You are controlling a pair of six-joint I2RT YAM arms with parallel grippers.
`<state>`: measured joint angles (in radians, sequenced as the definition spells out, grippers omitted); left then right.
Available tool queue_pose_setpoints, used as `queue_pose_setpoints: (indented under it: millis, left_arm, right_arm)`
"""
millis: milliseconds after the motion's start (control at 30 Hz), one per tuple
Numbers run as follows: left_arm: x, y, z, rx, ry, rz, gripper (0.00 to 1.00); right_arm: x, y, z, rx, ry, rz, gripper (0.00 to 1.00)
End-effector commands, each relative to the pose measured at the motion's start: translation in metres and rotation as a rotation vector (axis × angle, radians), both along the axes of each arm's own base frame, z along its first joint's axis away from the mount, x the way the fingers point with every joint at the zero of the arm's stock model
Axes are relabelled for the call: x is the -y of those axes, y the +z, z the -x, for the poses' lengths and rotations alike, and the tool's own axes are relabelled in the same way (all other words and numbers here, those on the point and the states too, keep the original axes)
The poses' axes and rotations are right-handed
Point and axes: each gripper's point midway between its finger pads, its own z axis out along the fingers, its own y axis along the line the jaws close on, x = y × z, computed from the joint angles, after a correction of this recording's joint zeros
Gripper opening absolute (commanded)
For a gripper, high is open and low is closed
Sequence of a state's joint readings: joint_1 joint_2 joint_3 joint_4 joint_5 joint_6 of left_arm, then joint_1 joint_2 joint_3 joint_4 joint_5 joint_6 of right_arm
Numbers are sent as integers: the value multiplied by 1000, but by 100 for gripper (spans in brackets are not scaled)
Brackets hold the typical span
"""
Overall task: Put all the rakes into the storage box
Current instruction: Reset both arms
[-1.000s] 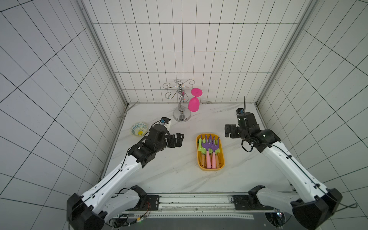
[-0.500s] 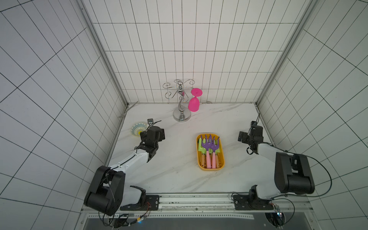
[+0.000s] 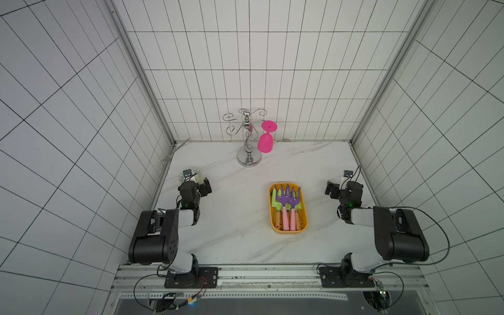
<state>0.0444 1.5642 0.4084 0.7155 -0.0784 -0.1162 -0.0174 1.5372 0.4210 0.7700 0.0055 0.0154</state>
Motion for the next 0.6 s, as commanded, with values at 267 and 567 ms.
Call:
queue_pose_setpoints:
  millis: [267, 567]
  left_arm:
    - [4, 27, -18, 78, -16, -25, 99]
    - [5, 28, -17, 79, -12, -30, 99]
  right_arm:
    - [1, 12, -8, 44, 6, -6, 99]
    - [1, 11, -9, 38, 6, -7, 99]
